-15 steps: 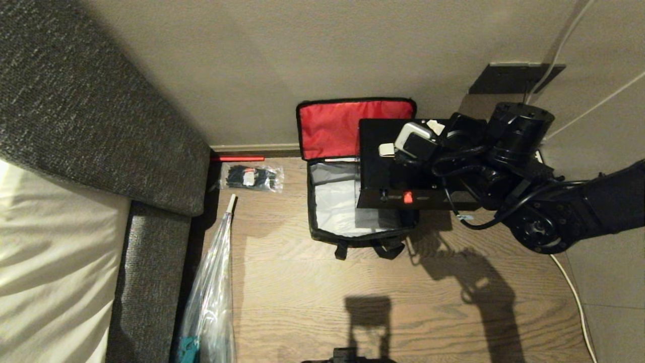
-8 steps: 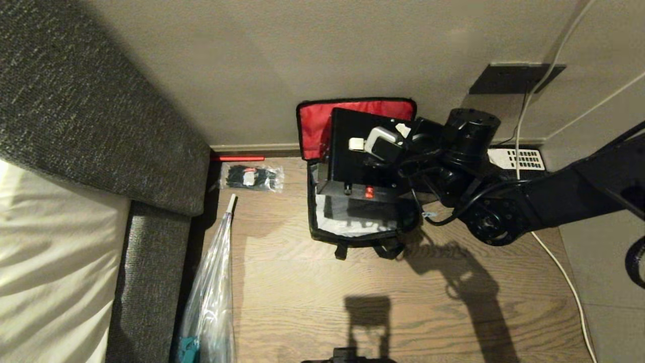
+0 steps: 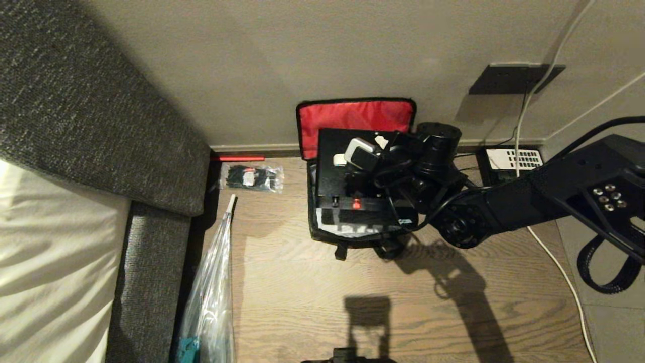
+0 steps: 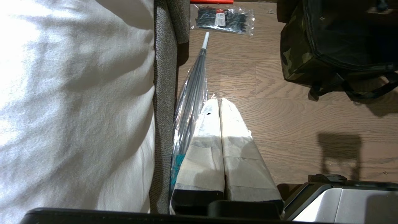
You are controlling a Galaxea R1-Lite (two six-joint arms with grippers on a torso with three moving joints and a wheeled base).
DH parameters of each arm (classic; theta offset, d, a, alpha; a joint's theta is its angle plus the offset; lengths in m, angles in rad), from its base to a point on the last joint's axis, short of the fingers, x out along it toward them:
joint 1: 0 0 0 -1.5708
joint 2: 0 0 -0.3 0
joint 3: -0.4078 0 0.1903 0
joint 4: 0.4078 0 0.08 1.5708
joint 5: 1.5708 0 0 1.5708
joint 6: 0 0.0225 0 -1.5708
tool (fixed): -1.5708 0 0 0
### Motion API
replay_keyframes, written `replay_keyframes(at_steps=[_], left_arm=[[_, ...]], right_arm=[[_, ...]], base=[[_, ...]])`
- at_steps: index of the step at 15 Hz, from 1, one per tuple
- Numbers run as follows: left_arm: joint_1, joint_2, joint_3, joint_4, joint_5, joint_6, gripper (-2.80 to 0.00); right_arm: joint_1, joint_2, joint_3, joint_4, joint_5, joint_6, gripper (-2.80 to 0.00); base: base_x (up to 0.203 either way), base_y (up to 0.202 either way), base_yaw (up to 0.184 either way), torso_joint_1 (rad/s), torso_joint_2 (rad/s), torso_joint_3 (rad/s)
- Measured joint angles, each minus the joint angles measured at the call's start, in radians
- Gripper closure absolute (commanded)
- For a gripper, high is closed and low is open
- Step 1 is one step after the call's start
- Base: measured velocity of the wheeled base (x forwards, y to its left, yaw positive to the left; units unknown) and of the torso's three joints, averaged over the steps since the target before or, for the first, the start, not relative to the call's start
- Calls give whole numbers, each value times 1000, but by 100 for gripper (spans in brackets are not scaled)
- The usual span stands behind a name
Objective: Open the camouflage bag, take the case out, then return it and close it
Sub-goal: Place the black box back
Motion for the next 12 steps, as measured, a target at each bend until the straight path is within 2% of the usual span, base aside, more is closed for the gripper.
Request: replay_keyframes(at_steps=[9, 12], left_arm=[[0, 0, 0, 0, 0, 0, 0], [0, 0, 0, 0, 1, 0, 0]], right_arm=[[11, 35, -40, 27, 39, -3, 0], [24, 22, -53, 82, 48, 5, 0]], base=[[0, 0, 0, 0, 0, 0], [0, 0, 0, 0, 0, 0]])
